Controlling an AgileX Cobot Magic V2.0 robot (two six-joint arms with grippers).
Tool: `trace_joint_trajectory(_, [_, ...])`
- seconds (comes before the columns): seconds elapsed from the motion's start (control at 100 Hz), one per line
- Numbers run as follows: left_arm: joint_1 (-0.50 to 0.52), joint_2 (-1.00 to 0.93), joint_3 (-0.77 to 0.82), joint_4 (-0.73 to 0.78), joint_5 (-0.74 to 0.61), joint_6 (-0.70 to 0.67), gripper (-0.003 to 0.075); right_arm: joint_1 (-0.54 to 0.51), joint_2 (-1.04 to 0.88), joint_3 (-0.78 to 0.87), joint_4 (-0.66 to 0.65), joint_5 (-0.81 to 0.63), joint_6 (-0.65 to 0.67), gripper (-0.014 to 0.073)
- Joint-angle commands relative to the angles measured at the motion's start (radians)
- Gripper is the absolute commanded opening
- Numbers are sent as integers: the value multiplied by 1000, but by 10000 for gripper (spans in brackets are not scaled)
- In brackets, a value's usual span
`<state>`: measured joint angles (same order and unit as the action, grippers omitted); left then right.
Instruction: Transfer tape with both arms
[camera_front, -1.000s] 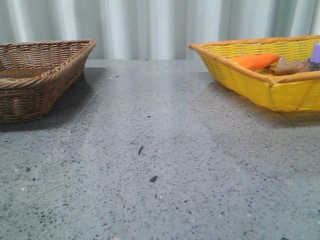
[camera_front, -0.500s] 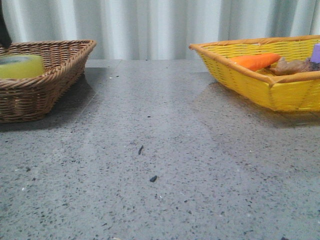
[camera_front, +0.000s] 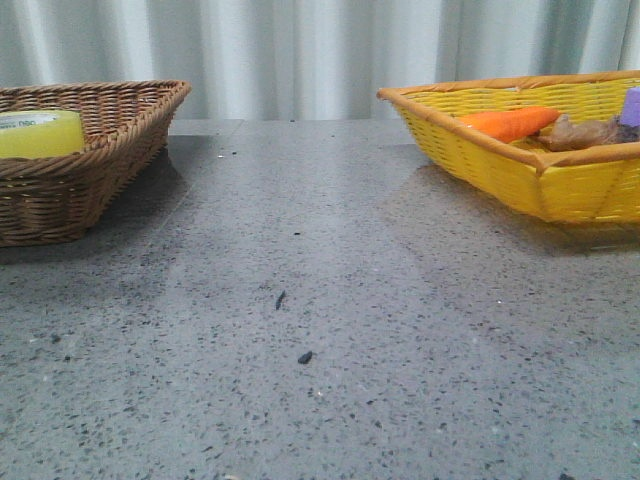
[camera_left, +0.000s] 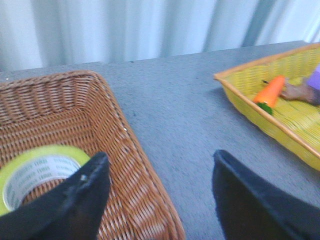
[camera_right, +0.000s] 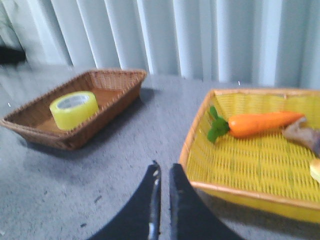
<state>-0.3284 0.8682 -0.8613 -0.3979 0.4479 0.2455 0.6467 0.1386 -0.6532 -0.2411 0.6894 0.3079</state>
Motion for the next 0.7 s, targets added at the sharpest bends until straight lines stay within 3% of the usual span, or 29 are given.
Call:
trace_joint_trajectory(0.0, [-49, -159, 121, -19, -167, 4, 328, -1, -32, 32, -34, -147, -8, -42])
trace_joint_trajectory(0.17, [-61, -431, 375, -21, -271, 4, 180, -1, -47, 89, -34, -154, -8, -42])
trace_joint_trajectory(0.3, [-61, -602, 489, -23, -275, 4, -19, -1, -47, 96, -34, -135, -8, -42])
trace_joint_trajectory(0.69, [-61, -708, 577, -26, -270, 4, -20, -1, -47, 96, -34, -135, -8, -42])
